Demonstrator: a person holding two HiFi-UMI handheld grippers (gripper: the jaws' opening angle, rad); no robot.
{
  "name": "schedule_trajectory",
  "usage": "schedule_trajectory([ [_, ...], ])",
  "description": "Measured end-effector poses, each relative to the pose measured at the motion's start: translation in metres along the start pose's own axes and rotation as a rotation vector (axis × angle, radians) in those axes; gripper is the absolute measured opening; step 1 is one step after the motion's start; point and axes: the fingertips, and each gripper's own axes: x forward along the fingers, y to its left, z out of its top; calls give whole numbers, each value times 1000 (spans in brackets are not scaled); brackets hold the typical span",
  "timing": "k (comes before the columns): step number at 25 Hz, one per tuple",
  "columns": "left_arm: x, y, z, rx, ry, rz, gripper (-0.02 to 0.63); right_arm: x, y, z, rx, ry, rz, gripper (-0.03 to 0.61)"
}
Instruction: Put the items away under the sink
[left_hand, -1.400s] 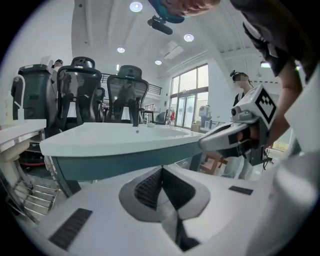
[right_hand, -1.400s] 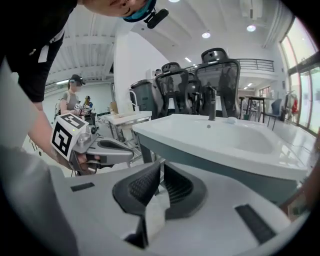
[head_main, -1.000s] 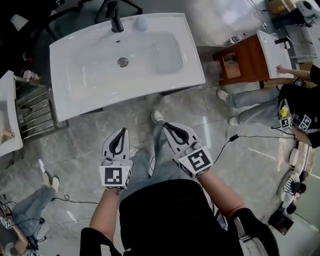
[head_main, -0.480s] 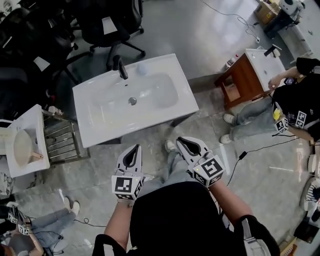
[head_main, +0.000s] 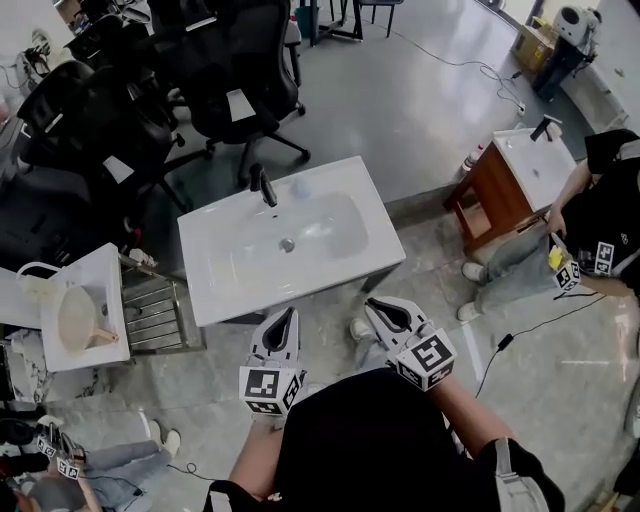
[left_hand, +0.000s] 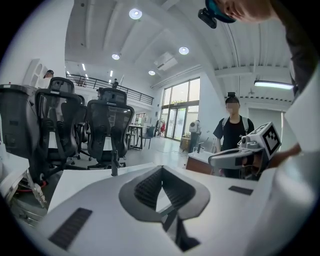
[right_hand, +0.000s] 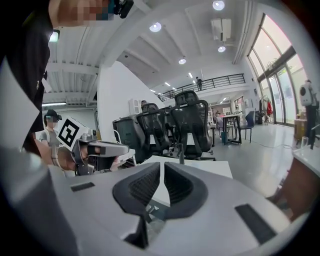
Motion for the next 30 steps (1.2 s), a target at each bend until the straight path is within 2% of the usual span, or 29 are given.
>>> schedule_trajectory([
  [7,3,3,15,26,-11,0,23,0,-6,21,13,-64,-23,43],
  [12,5,5,17,10,-12,-6,23,-3,-9,32,-9,-93,-35,43],
  [30,2,15,18,12,-10,22,23,-2,-8,29,5,-89,-40,43],
])
